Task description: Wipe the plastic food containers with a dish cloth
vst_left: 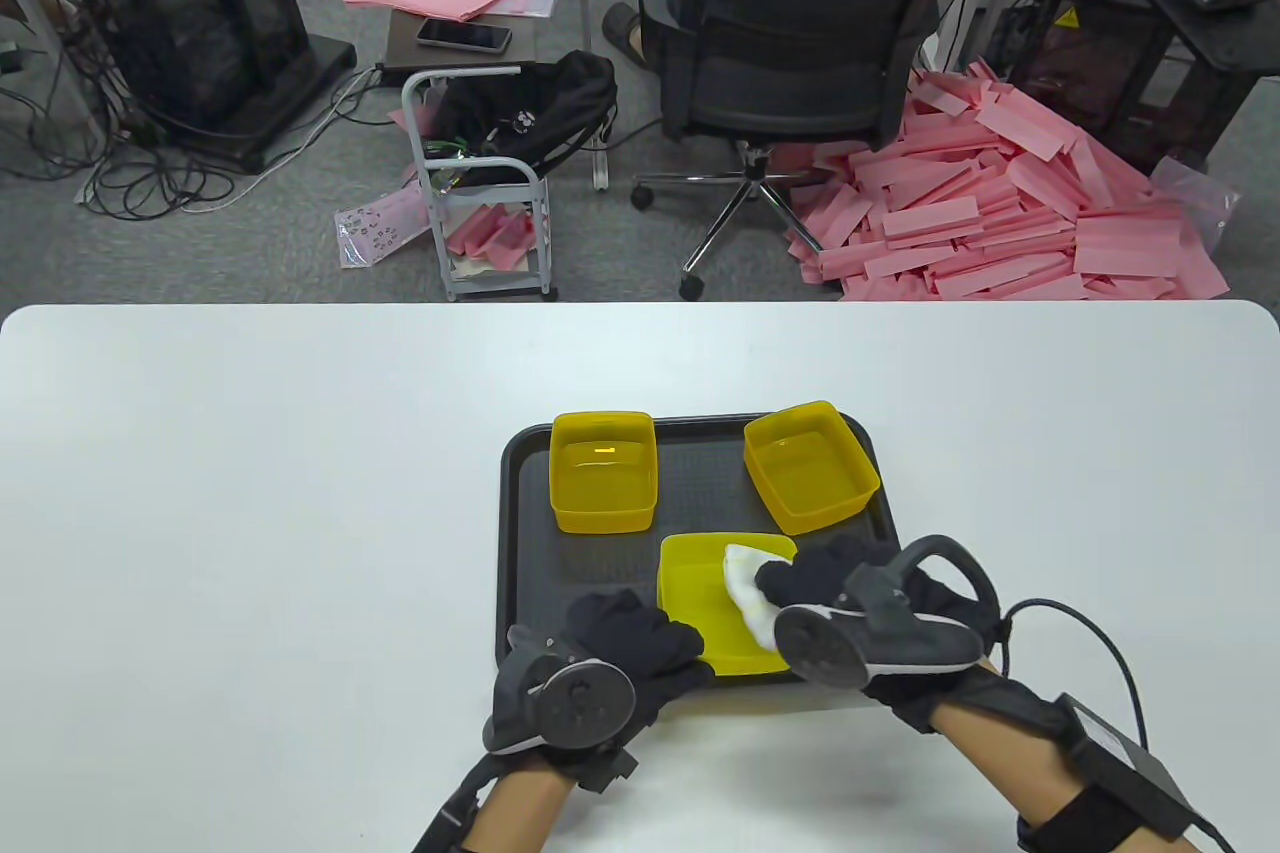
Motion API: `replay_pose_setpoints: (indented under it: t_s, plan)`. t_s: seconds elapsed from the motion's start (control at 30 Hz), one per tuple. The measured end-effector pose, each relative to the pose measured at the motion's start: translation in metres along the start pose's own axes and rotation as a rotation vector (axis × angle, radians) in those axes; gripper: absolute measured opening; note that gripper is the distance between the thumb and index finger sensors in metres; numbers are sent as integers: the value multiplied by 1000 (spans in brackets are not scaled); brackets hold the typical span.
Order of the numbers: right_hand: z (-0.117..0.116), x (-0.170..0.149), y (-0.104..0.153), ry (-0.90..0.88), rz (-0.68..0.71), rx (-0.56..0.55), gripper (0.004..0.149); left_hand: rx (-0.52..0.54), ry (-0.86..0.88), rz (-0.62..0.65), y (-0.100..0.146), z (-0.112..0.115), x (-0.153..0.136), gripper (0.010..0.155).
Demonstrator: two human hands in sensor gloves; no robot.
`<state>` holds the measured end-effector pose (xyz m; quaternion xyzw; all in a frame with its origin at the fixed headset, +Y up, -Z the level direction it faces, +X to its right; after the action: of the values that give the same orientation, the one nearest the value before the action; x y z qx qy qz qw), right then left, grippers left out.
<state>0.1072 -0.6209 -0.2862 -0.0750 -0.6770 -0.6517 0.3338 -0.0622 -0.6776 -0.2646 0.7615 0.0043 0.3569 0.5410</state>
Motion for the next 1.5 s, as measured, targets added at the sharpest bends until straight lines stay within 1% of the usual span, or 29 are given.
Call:
replay_pose_setpoints:
  t_s: [0.1,0.23,0.37,0.5,0.53,0.6,0.67,0.73,0.77,0.8,0.93,1.0,1.07,1.1,1.13,1.2,1.23,1.37,1.43,1.5]
  plan:
    - [-2,15,-12,85,19,62,49,-4,-16,15,0,1,2,37]
    - [0,23,-22,59,42,121,48,-18,-12,35,0,4,5,37]
    - [5,28,-31,69,55,129,50,-19,-7,61,0,5,9,38]
    - [8,28,-38,43,39,122,51,-19,32,85,0,5,12,38]
    - [11,29,-39,34,31,106,52,-26,40,91,1,6,14,38]
    - [11,30,-41,58,10,111,52,-9,42,104,1,4,18,38]
    - [13,32,-42,87,-9,85,52,2,37,105,2,3,18,38]
    - [15,31,-43,93,-37,84,52,9,58,110,2,2,18,38]
    - [16,31,-43,97,-40,63,52,11,56,109,2,2,18,38]
    - [18,30,-44,121,-51,37,52,16,48,106,2,1,18,37]
    - [22,30,-44,212,-61,12,50,33,55,106,3,-1,19,38]
    - [22,32,-43,264,-48,1,49,44,57,103,3,-2,19,37]
    - [19,35,-41,382,-11,-4,48,52,65,88,3,-3,17,37]
    - [17,36,-40,409,-1,-4,48,57,62,85,3,-4,16,37]
    - [13,37,-39,482,36,3,47,55,58,83,3,-4,16,37]
    - [9,35,-36,519,55,15,46,59,56,68,3,-3,14,37]
    - [5,32,-35,532,48,49,45,57,50,65,3,-3,13,37]
    - [3,26,-30,492,30,92,44,65,47,45,4,0,13,37]
    - [1,19,-29,415,-39,186,43,75,64,27,4,0,12,37]
    - [1,14,-26,360,-79,220,43,81,78,12,3,1,10,37]
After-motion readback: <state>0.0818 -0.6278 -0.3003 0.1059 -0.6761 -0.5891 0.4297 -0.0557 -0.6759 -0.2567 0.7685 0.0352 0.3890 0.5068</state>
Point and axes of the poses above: the tracker on the back of each hand, its own x axis roughly to the thumb side, its own y axis roughly from the fingertips to the wrist, z = x × y, the point moved 2 cm from there along -y, roughly from the wrist to the fingertips, and after that the axes turned 7 degrees about -z, right-handed, at the moved point
